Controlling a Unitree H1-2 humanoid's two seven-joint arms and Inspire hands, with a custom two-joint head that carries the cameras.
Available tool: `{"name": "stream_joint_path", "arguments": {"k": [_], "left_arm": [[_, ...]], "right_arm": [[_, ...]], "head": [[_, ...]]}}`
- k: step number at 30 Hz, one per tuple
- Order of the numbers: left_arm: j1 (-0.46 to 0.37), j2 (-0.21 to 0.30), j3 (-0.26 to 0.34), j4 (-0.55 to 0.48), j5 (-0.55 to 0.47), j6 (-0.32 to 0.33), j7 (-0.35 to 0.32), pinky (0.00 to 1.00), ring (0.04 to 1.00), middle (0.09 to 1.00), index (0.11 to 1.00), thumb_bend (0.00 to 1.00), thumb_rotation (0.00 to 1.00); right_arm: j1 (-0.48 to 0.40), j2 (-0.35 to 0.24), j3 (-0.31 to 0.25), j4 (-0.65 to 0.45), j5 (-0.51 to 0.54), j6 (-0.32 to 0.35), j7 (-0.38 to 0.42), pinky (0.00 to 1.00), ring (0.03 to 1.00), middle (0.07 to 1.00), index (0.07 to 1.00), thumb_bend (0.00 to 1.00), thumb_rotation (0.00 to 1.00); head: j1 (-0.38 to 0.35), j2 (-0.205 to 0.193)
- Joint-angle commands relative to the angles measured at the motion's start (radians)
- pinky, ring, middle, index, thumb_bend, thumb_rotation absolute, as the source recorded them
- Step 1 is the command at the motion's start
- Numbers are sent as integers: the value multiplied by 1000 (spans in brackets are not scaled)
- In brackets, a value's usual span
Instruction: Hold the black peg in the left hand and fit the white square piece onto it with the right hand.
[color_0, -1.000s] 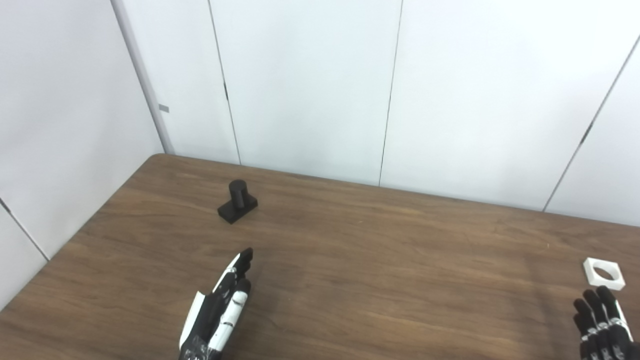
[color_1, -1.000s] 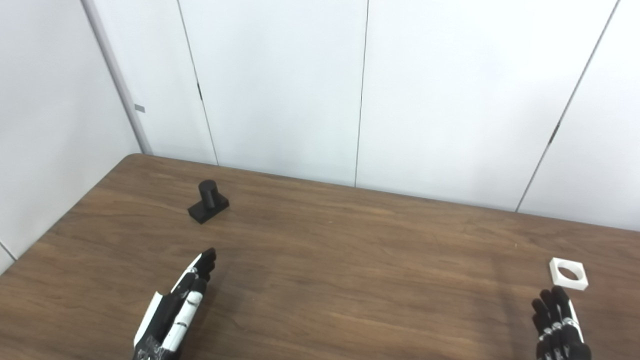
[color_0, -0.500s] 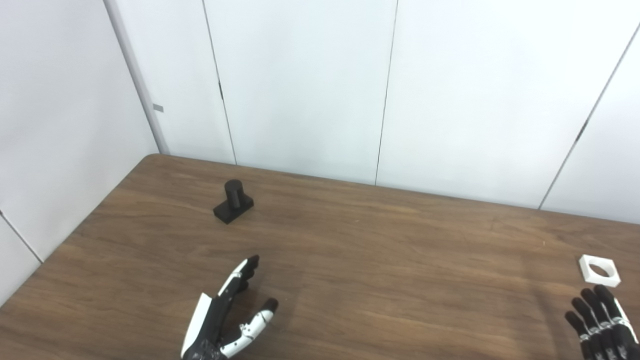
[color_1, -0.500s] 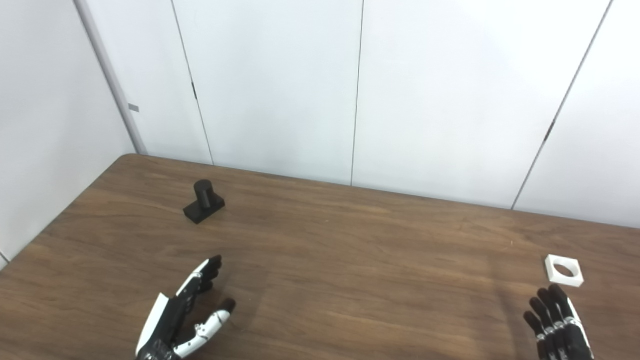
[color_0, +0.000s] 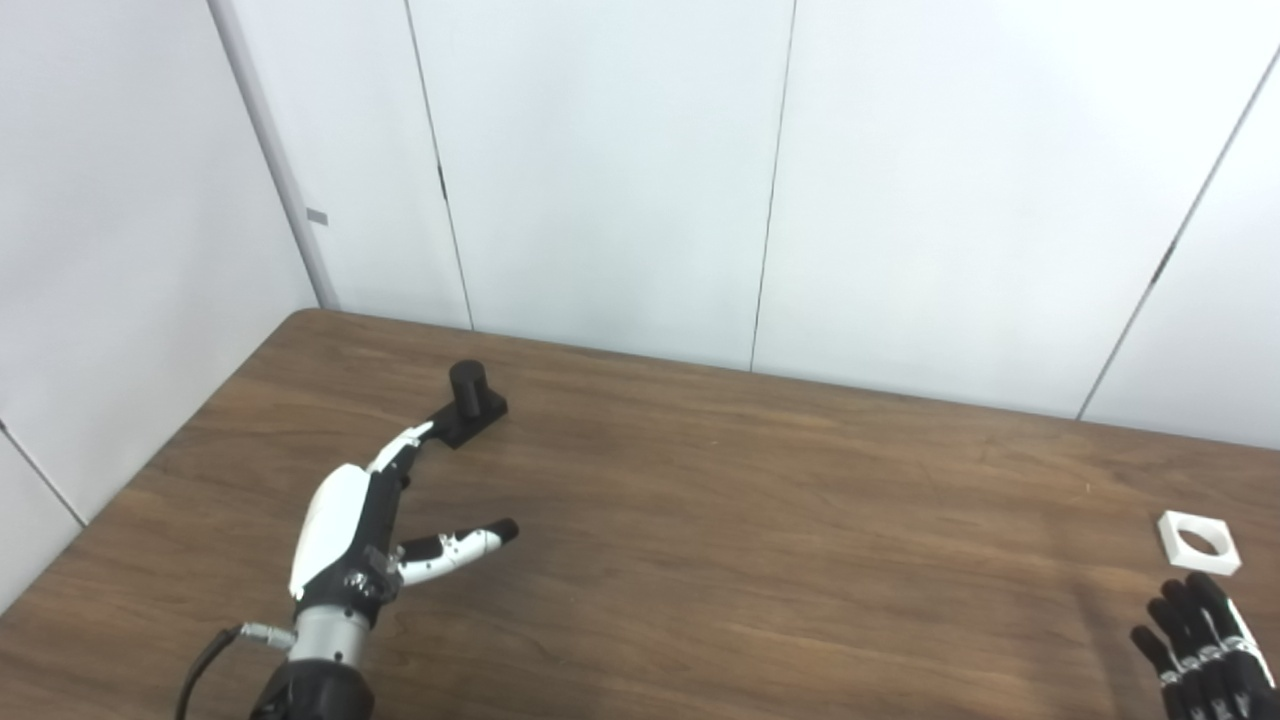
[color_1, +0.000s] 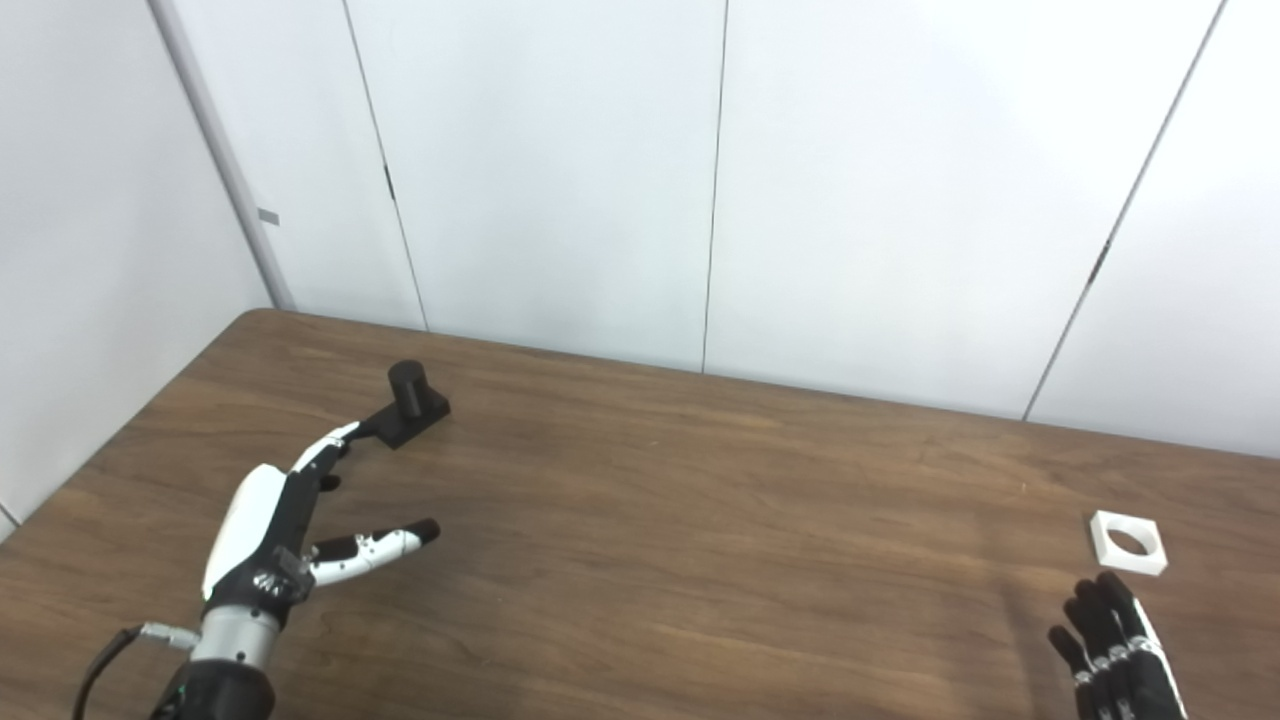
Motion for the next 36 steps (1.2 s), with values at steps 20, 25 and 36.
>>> {"name": "stream_joint_path", "arguments": {"k": [20,25,36], "left_arm": [[-323,173,-41,435,55,12,111,1000,949,924,836,893,390],[-390,195,-83,546,60,27,110,1000,971,938,843,889,414],[-486,202,-131,753,43,2,182,1000,1000,969,855,911,408]], "right_arm": [[81,3,6,86,12,-17,32,951,961,948,933,720,890],[83,10,5,84,13,-11,25,939,955,942,930,701,889],[81,11,6,88,-5,-13,17,924,941,934,922,697,910]], "head": [[3,3],[1,2],[-7,6]]}}
